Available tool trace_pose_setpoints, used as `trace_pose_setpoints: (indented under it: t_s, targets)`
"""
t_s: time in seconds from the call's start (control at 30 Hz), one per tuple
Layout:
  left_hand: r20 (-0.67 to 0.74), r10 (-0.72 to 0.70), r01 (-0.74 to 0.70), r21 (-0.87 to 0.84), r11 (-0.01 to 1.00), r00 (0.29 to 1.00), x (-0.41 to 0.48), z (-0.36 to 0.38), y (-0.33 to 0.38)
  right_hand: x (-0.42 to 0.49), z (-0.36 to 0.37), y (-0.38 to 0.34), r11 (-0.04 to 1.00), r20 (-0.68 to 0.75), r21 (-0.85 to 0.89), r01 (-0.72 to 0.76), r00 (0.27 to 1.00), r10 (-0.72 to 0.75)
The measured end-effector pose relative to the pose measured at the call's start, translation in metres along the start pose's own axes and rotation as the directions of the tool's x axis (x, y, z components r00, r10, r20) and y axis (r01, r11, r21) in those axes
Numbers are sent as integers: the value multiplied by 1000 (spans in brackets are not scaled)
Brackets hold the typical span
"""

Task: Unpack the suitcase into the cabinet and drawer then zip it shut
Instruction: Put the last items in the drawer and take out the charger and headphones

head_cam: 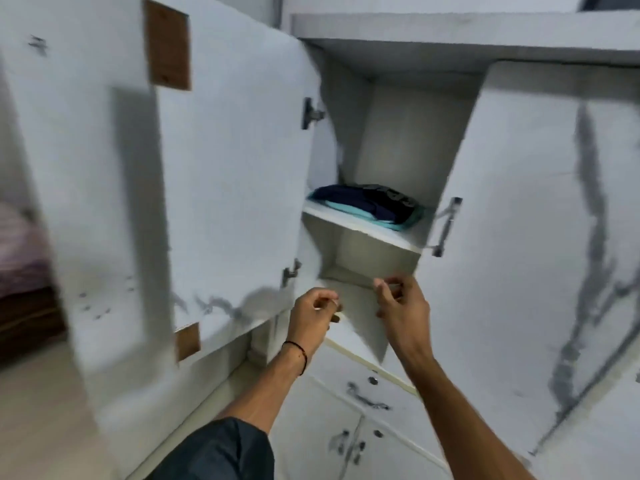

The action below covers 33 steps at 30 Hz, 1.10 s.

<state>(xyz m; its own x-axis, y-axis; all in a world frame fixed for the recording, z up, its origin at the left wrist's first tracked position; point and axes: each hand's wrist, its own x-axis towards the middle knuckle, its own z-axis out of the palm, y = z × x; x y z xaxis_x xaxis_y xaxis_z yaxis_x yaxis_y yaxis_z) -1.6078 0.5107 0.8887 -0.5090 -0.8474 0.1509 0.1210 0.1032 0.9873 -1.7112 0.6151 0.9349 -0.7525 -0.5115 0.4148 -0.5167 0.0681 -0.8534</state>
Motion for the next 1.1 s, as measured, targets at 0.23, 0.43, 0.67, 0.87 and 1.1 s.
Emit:
trace_pose_setpoints:
  t_s: [0.23, 0.43, 0.67, 0.87, 1.1]
  targets:
    - [-333, 215, -213, 44, 976, 918, -46, -125, 50, -37, 95, -82, 985, 333, 123, 124, 929, -158]
    - [-577, 393, -403, 118, 908, 716, -34, -200, 90, -39, 162, -154, 964, 419, 175, 202, 871, -259]
    - [-350, 153, -188, -68, 980, 924, 38, -240, 111, -17, 222, -211, 953, 297, 155, 261, 907, -297]
    - [-57, 162, -171, -210, 963, 985, 66, -243, 116, -14, 245, -219, 953, 195, 82, 292, 933, -303]
    - [-1, 197, -156, -612, 776, 980, 36, -214, 83, -35, 220, -191, 941, -175, 110, 321, 938, -299]
